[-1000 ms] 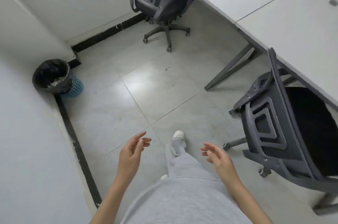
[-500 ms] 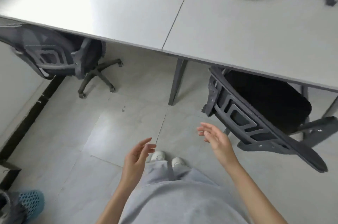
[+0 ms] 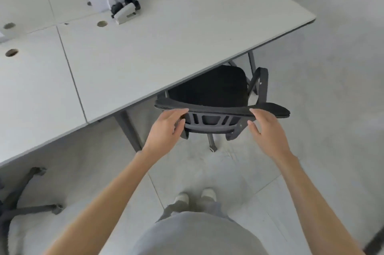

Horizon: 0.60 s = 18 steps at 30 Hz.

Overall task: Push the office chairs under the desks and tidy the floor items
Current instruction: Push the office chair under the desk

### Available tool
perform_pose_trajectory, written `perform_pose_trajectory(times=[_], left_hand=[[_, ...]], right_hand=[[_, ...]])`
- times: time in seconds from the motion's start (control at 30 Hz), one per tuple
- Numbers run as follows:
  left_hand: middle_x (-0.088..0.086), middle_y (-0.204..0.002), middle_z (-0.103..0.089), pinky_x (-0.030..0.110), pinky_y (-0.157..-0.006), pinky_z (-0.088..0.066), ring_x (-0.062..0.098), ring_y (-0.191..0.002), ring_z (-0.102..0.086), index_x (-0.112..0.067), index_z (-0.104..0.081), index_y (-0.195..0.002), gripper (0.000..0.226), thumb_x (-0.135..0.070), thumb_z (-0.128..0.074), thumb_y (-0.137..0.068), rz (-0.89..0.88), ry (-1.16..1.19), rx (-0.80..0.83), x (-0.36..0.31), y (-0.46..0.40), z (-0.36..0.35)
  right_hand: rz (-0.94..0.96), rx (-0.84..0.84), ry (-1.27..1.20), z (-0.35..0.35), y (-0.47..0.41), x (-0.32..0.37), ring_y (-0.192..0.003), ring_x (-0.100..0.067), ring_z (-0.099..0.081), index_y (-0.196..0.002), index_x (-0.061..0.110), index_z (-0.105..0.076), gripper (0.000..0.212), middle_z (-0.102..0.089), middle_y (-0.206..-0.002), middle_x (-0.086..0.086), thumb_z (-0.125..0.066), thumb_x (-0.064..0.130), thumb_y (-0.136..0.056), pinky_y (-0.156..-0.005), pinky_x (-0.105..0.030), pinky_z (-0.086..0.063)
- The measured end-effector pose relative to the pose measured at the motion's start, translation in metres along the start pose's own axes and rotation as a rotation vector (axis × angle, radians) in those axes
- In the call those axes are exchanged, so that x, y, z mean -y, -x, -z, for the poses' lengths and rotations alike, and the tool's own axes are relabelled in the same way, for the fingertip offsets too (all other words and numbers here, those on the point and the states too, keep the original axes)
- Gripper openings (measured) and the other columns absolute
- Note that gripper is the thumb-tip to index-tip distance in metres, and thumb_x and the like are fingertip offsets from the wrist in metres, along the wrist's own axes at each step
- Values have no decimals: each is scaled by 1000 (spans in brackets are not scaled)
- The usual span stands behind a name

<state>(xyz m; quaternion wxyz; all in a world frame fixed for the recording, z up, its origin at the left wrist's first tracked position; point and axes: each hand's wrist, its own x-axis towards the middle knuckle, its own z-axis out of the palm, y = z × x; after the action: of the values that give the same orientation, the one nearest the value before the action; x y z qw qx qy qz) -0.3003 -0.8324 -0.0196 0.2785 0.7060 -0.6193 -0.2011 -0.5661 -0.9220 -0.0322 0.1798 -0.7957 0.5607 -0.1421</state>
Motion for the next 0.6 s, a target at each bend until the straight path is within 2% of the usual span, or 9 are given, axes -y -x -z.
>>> perform_pose_trajectory(times=[0.13, 0.23, 0.33, 0.43, 0.6], left_hand=[[4, -141, -45, 31, -111, -24, 20, -132, -36, -13, -41, -136, 41, -24, -39, -97, -87, -276, 180, 14, -43, -19], [2, -141, -45, 37, -114, -21, 20, -131, -38, -15, -40, -136, 41, -27, -39, -97, -85, -409, 256, 24, -52, -31], [5, -129, -56, 38, -108, -31, 24, -121, -46, -12, -51, -128, 34, -22, -44, -95, -77, -363, 168, 26, -53, -36], [7, -117, -60, 35, -94, -44, 23, -111, -50, -10, -56, -120, 28, -19, -47, -94, -33, -335, 134, 19, -57, -38], [8, -109, -61, 32, -80, -46, 22, -105, -50, -8, -57, -114, 23, -17, -47, -94, -22, -339, 114, 9, -61, -46]], right_hand=[[-13, 73, 155, -9, -2, -13, -125, -28, -44, -126, 3, -53, 39, -52, -133, -12, -43, 26, -96, -109, -39, -27], [-50, 28, 152, -11, 1, -14, -121, -31, -47, -127, 2, -50, 38, -54, -130, -13, -46, 22, -95, -107, -43, -32], [-83, 17, 131, -15, 1, -10, -122, -29, -46, -130, 3, -48, 38, -52, -133, -12, -44, 19, -95, -101, -37, -37], [-72, 0, 151, -20, 2, -9, -126, -27, -45, -131, 4, -47, 38, -51, -135, -13, -43, 16, -95, -103, -35, -38], [-35, -6, 198, -24, 8, -24, -129, -26, -41, -135, 5, -42, 44, -45, -140, -12, -48, 11, -92, -106, -34, -35]])
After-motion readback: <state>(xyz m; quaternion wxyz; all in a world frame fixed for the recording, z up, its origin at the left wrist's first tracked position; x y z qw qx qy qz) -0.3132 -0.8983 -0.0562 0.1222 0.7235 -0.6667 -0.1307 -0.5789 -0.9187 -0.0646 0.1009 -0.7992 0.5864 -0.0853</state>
